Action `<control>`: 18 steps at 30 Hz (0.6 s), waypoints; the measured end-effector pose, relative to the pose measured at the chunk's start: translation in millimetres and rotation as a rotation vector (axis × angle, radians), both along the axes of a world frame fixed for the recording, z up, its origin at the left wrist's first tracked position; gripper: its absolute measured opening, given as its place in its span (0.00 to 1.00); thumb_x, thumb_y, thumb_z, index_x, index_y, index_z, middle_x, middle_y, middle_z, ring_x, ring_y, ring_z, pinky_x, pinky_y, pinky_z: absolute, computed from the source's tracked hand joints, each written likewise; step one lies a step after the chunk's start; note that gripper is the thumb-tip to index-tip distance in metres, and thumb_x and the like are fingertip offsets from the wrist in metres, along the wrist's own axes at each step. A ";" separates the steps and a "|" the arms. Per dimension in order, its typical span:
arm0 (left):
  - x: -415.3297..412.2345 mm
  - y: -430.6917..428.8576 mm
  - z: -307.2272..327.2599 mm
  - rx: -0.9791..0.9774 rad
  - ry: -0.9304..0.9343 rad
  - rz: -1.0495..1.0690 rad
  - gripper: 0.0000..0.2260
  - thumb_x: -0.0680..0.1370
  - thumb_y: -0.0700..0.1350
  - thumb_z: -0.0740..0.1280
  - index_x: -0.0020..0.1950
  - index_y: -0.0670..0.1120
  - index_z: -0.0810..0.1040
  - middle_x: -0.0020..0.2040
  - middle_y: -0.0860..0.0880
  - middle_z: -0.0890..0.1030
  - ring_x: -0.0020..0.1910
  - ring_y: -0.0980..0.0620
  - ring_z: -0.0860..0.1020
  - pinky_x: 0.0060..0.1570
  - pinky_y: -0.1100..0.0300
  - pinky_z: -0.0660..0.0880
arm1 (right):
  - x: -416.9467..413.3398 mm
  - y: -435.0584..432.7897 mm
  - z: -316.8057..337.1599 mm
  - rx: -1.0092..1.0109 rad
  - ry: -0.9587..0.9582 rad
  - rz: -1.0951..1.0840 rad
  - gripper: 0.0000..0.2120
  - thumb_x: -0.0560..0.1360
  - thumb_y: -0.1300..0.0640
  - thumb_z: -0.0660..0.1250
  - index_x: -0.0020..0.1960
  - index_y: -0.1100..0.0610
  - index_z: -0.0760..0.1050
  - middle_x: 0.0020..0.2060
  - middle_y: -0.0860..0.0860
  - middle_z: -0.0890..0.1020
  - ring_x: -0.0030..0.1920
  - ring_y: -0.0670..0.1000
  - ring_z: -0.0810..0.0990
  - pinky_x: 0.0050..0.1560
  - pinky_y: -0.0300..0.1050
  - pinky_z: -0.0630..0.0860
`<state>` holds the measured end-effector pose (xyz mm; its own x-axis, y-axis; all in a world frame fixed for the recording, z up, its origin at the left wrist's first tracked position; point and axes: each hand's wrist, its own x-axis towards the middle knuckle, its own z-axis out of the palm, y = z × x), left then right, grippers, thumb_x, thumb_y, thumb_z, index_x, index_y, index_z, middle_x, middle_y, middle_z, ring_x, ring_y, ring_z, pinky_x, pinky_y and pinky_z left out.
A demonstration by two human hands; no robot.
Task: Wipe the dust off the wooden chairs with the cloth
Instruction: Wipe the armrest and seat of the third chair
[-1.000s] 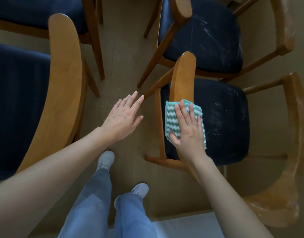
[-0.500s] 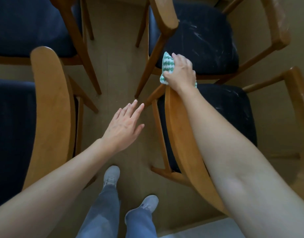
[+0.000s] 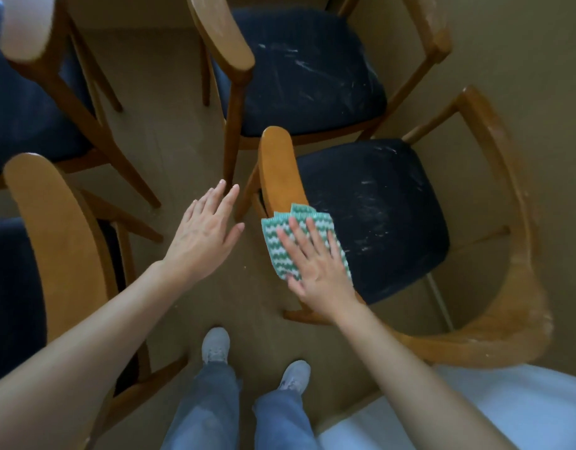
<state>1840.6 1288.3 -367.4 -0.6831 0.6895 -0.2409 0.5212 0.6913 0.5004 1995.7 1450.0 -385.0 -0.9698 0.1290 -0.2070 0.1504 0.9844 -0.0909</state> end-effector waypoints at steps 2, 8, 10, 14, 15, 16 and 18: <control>4.3 6.5 8.7 -0.002 0.004 -0.033 0.27 0.81 0.53 0.54 0.78 0.50 0.46 0.78 0.47 0.48 0.77 0.49 0.48 0.73 0.54 0.46 | 39.5 -1.6 -2.6 0.040 0.006 -0.015 0.44 0.71 0.50 0.69 0.78 0.48 0.45 0.76 0.50 0.51 0.76 0.55 0.48 0.72 0.57 0.47; 30.2 35.9 34.5 0.028 0.038 -0.173 0.27 0.81 0.53 0.54 0.78 0.49 0.47 0.78 0.47 0.49 0.77 0.47 0.49 0.74 0.51 0.48 | 135.0 13.3 5.9 0.085 -0.044 -0.130 0.55 0.62 0.59 0.78 0.77 0.48 0.47 0.76 0.48 0.57 0.74 0.54 0.57 0.69 0.56 0.61; 43.5 49.2 41.9 0.041 0.053 -0.242 0.27 0.81 0.53 0.53 0.78 0.49 0.48 0.78 0.47 0.49 0.77 0.47 0.49 0.74 0.52 0.48 | 166.6 25.3 11.1 0.108 -0.103 -0.228 0.57 0.60 0.62 0.78 0.77 0.47 0.46 0.75 0.48 0.59 0.73 0.53 0.61 0.70 0.54 0.60; 80.2 78.7 49.1 0.029 0.063 -0.392 0.27 0.82 0.53 0.53 0.78 0.49 0.47 0.78 0.47 0.49 0.77 0.48 0.47 0.73 0.54 0.46 | 223.7 54.6 30.8 0.190 -0.156 -0.361 0.47 0.64 0.62 0.73 0.76 0.47 0.54 0.72 0.50 0.66 0.73 0.54 0.62 0.73 0.57 0.48; 91.5 85.9 48.7 0.017 0.063 -0.433 0.27 0.82 0.53 0.52 0.78 0.49 0.47 0.78 0.47 0.49 0.77 0.48 0.47 0.73 0.54 0.45 | 235.2 63.5 35.7 0.200 -0.137 -0.385 0.40 0.67 0.58 0.68 0.75 0.47 0.56 0.71 0.50 0.68 0.73 0.54 0.61 0.72 0.57 0.47; 103.3 92.7 47.5 0.002 0.064 -0.476 0.27 0.82 0.53 0.52 0.78 0.49 0.46 0.78 0.47 0.49 0.77 0.49 0.47 0.73 0.54 0.45 | 245.7 74.0 40.4 0.198 -0.119 -0.425 0.33 0.71 0.53 0.62 0.74 0.48 0.57 0.71 0.51 0.68 0.73 0.54 0.58 0.72 0.56 0.45; 127.3 104.6 43.0 -0.043 0.069 -0.557 0.27 0.82 0.55 0.51 0.78 0.50 0.45 0.78 0.48 0.49 0.77 0.49 0.46 0.73 0.54 0.43 | 262.7 97.5 48.8 0.166 -0.105 -0.516 0.29 0.76 0.43 0.52 0.75 0.47 0.55 0.73 0.49 0.64 0.75 0.52 0.53 0.73 0.54 0.43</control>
